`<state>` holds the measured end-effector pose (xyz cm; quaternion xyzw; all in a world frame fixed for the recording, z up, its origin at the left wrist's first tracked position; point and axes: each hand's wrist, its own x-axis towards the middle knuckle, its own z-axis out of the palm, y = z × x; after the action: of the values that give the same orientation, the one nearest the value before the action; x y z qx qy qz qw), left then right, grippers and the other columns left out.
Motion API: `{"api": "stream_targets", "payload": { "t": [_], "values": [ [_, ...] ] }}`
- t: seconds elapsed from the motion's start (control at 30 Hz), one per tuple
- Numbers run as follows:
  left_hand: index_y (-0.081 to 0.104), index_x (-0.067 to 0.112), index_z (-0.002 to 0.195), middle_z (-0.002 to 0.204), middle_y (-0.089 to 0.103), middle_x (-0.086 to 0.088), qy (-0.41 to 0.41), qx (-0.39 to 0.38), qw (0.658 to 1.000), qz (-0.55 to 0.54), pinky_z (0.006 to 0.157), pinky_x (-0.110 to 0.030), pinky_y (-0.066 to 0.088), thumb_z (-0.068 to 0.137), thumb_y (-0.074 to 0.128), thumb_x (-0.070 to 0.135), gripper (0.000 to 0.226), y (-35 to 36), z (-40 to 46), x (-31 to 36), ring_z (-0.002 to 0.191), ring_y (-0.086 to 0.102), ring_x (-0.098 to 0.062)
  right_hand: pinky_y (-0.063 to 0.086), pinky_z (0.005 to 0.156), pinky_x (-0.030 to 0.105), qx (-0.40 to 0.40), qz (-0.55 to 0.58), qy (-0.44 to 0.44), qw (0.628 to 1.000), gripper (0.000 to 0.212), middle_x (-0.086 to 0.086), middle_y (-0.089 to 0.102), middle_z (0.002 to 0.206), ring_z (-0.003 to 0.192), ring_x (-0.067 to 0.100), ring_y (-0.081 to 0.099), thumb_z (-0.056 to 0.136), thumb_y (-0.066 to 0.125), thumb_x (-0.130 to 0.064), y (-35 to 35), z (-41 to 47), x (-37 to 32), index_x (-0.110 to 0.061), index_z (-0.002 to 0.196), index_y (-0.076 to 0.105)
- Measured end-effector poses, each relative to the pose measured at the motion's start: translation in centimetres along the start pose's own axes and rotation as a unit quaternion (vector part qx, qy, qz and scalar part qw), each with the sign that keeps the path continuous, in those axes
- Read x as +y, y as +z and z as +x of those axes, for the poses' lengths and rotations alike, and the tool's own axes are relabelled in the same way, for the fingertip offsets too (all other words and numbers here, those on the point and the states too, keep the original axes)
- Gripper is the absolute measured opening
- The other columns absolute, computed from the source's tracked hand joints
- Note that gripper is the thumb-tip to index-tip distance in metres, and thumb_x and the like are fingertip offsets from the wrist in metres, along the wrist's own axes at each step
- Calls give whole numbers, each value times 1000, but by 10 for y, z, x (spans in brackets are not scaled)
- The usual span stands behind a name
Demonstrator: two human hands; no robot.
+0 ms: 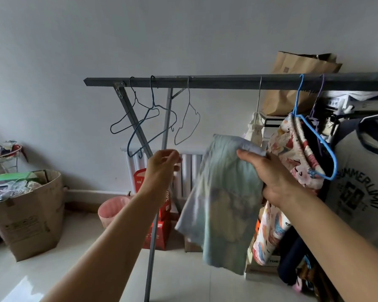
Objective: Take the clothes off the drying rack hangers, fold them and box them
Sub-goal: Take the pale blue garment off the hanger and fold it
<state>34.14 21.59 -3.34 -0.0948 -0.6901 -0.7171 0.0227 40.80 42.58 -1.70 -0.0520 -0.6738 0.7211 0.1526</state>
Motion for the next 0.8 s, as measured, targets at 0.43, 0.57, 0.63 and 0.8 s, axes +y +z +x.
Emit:
{"api": "stream_targets", "payload": {
  "t": [0.43,0.57,0.63,0.8],
  "values": [
    [49,1,138,129,61,-22,-256,-187,850,-420,103,-48,42,76,27,85,107,55,-42,-37,122,56,-35,50,97,51,-20,212,83,973,56,16,69,117,107,32,67,84,63,-43,38,-28,13,-8,127,58],
    [51,4,137,135,56,-23,-226,-202,840,-450,116,-52,29,67,45,83,106,50,-44,-44,129,51,-37,59,77,48,-31,304,133,943,46,17,73,105,91,29,72,95,48,-47,34,-36,22,-8,117,61],
    [57,5,131,127,63,-21,-232,-171,856,-428,111,-51,36,72,59,69,88,49,-43,-43,122,57,-35,59,77,49,-33,316,153,936,51,20,71,109,95,31,71,96,47,-48,34,-39,30,-5,121,59],
    [61,8,125,113,71,-17,-213,-90,913,-336,96,-52,50,78,73,40,58,46,-38,-40,106,67,-35,56,78,42,32,211,128,969,37,13,72,107,98,29,69,94,57,-33,28,-38,50,-7,119,64]
  ]
}}
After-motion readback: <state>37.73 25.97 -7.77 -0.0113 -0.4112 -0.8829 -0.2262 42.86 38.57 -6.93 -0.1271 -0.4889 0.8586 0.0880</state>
